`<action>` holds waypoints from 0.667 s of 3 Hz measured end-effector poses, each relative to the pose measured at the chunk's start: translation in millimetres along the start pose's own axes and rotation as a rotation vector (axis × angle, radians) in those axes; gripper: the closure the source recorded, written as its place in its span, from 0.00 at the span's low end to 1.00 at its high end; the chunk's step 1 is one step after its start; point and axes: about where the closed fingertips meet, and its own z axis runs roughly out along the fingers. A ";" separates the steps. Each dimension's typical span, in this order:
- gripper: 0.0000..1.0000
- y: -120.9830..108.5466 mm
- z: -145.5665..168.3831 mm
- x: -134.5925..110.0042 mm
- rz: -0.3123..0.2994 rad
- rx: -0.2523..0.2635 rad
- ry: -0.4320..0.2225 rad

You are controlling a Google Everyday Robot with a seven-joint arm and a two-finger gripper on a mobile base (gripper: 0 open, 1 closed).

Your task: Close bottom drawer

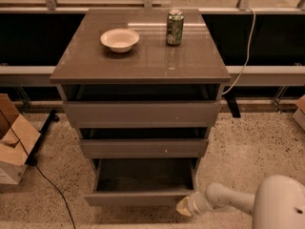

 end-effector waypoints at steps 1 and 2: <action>1.00 -24.2 19.5 -28.3 -0.074 0.059 -0.036; 1.00 -32.0 25.4 -37.0 -0.089 0.070 -0.054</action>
Offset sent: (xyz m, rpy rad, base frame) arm 0.1072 0.0443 -0.0008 0.0509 -0.2240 0.0331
